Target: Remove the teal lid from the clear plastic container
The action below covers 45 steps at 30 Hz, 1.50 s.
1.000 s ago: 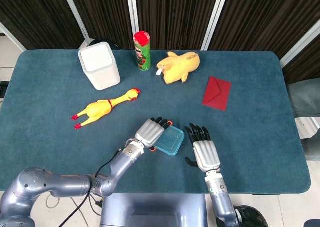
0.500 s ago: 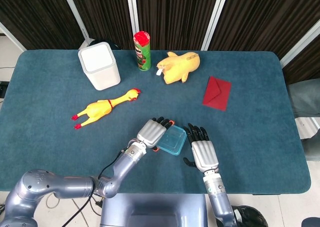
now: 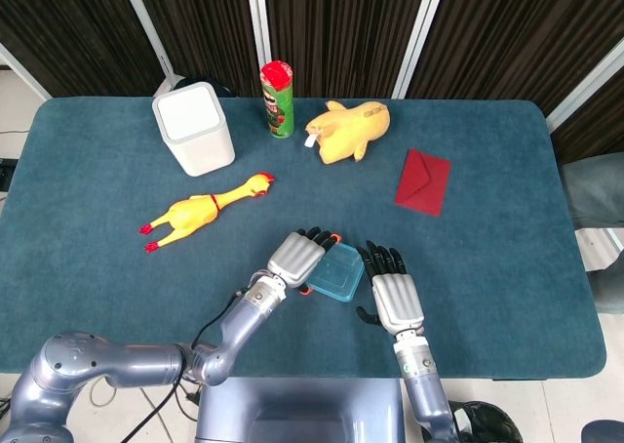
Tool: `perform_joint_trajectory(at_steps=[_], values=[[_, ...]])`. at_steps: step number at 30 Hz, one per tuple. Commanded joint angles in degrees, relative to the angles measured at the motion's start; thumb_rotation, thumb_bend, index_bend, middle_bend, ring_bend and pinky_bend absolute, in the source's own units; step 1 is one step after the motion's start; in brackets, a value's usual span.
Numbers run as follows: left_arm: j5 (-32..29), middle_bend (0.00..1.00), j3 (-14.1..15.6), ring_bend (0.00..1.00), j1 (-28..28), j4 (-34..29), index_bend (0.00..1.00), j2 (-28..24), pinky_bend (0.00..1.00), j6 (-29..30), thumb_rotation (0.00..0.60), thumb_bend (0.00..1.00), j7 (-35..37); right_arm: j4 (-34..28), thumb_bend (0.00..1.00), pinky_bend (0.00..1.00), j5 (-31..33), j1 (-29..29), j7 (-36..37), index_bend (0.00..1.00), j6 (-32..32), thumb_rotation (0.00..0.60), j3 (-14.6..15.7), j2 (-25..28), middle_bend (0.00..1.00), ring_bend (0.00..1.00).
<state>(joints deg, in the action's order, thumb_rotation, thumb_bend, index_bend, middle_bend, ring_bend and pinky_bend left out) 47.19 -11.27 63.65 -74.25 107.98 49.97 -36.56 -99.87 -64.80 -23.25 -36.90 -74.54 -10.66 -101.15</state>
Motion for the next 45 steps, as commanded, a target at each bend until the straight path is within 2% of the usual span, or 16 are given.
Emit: perform_joint_trajectory(at_steps=[1, 22, 45], values=[[0.01, 0.19, -0.02, 0.16, 0.09, 0.12, 0.17, -0.09, 0.30, -0.50, 0.600, 0.15, 0.12, 0.44, 0.27, 0.00, 0.14, -0.25, 0.12, 0.00, -0.01, 0.600, -0.09, -0.28, 0.00, 0.00], [-1.67, 0.19, -0.56, 0.16, 0.30, -0.02, 0.17, 0.51, 0.30, 0.10, 0.600, 0.15, -1.52, 2.08, 0.27, 0.00, -1.73, -0.70, 2.36, 0.00, -1.91, 0.600, 0.45, -2.11, 0.00, 0.00], [-2.50, 0.19, -0.57, 0.16, 0.53, -0.79, 0.17, 0.22, 0.30, 0.03, 0.600, 0.15, -2.26, 3.09, 0.27, 0.00, 0.26, -0.63, 2.76, 0.00, -2.42, 0.600, 0.23, -4.28, 0.00, 0.00]])
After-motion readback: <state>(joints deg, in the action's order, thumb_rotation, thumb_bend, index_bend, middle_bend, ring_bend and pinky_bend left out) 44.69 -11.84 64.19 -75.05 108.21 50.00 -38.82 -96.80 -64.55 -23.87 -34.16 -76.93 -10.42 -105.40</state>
